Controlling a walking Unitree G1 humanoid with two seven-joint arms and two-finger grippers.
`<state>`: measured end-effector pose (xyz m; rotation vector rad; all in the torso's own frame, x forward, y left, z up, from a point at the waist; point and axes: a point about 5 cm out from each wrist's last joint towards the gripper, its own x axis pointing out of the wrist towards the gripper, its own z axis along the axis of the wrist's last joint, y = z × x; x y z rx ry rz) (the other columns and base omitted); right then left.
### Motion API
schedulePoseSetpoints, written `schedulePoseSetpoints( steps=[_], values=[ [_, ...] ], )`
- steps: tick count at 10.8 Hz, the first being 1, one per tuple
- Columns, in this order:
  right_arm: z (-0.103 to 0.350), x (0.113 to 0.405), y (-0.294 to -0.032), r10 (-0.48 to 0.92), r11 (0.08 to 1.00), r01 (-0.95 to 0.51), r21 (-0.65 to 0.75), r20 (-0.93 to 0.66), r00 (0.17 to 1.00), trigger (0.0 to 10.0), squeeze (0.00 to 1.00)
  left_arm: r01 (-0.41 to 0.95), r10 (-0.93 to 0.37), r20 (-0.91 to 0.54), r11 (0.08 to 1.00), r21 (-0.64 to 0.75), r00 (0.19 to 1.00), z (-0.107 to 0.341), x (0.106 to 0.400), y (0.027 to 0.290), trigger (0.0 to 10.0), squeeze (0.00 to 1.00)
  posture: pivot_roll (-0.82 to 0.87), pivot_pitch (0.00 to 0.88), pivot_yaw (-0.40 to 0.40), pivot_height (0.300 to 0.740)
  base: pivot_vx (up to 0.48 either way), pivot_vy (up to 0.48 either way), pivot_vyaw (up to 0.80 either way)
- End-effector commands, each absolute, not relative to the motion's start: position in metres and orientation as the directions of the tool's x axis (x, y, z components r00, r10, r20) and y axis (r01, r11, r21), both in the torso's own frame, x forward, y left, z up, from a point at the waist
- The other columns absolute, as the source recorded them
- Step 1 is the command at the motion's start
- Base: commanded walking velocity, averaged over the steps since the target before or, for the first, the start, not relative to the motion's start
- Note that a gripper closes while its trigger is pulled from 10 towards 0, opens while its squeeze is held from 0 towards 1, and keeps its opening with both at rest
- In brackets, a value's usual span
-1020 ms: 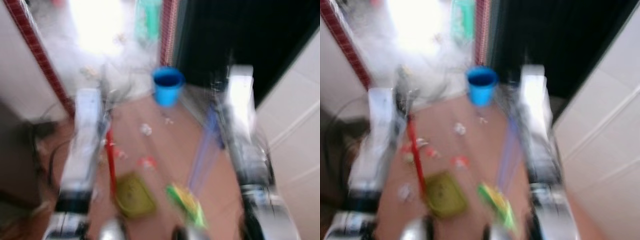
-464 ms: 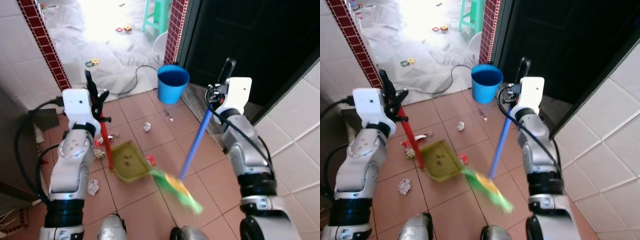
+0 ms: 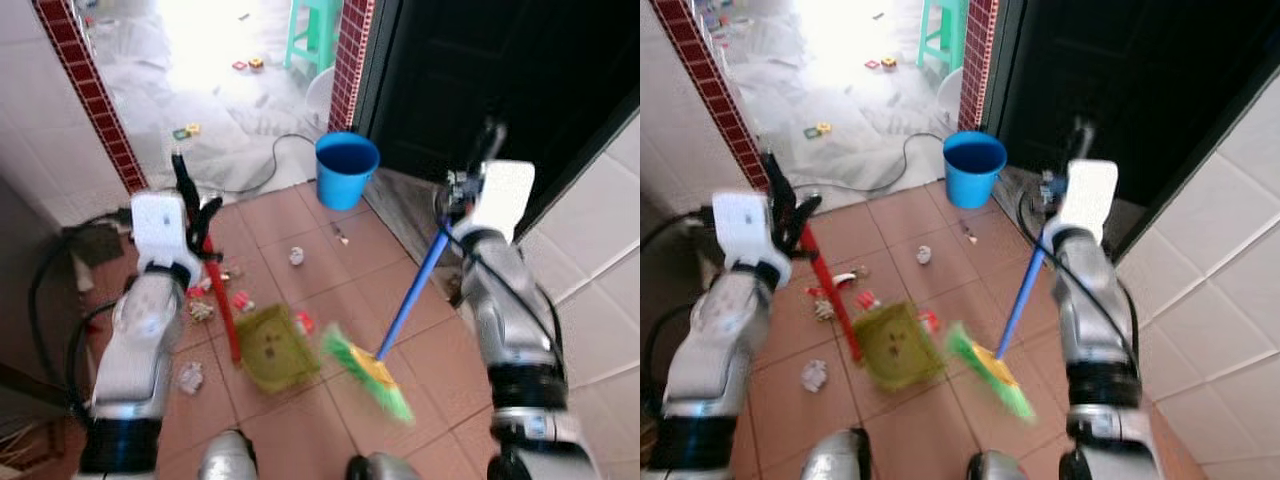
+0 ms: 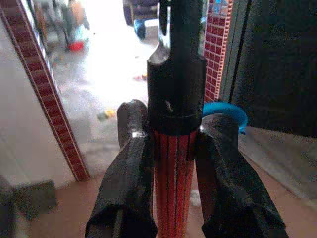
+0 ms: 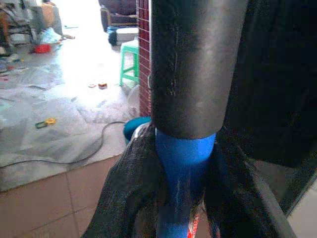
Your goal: Sweep floor
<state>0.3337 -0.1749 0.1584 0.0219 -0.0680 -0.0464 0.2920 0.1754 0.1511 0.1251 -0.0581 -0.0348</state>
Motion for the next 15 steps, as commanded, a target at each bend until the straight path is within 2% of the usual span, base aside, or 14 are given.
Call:
schedulePoseSetpoints(
  steps=[1, 2, 4, 7, 8, 13, 15],
  values=[
    [0.171, 0.333, -0.171, -0.017, 1.000, 0.017, 0.006, 0.135, 0.991, 10.0, 0.00, 0.026, -0.060, 0.176, 0.981, 0.190, 0.983, 0.173, 0.293, 0.172, 10.0, 0.00, 0.02, 0.066, 0.006, 0.740, 0.000, 0.000, 0.00],
    [0.171, 0.332, -0.167, 0.019, 0.999, -0.014, -0.033, 0.144, 0.989, 10.0, 0.00, 0.014, -0.048, 0.184, 0.983, 0.181, 0.982, 0.175, 0.295, 0.171, 10.0, 0.00, 0.03, 0.069, 0.002, 0.740, 0.000, 0.000, 0.00],
    [0.175, 0.332, -0.156, 0.068, 0.996, -0.057, -0.066, 0.177, 0.982, 10.0, 0.00, 0.040, -0.064, 0.174, 0.990, 0.135, 0.983, 0.170, 0.296, 0.166, 10.0, 0.00, 0.02, 0.061, -0.004, 0.740, 0.000, 0.000, 0.80],
    [0.170, 0.331, -0.151, 0.057, 0.997, -0.046, -0.064, 0.170, 0.984, 10.0, 0.00, 0.082, -0.096, 0.152, 0.992, 0.094, 0.984, 0.156, 0.295, 0.157, 10.0, 0.00, -0.01, 0.050, -0.004, 0.740, 0.000, 0.000, 0.80],
    [0.175, 0.333, -0.152, 0.044, 0.998, -0.036, -0.049, 0.191, 0.981, 10.0, 0.00, 0.092, -0.103, 0.160, 0.993, 0.076, 0.982, 0.159, 0.295, 0.156, 10.0, 0.00, -0.01, 0.054, 0.010, 0.740, 0.000, 0.000, 0.00],
    [0.180, 0.337, -0.155, 0.015, 0.996, 0.005, -0.093, 0.213, 0.977, 10.0, 0.00, 0.112, -0.121, 0.195, 0.992, 0.059, 0.973, 0.166, 0.297, 0.147, 10.0, 0.00, -0.01, 0.065, 0.005, 0.740, 0.393, 0.000, 0.00],
    [0.178, 0.336, -0.157, -0.001, 0.993, 0.026, -0.118, 0.211, 0.977, 10.0, 0.00, 0.121, -0.130, 0.182, 0.991, 0.064, 0.975, 0.161, 0.294, 0.146, 10.0, 0.00, -0.01, 0.078, 0.006, 0.740, 0.394, -0.270, 0.00]
  ],
)
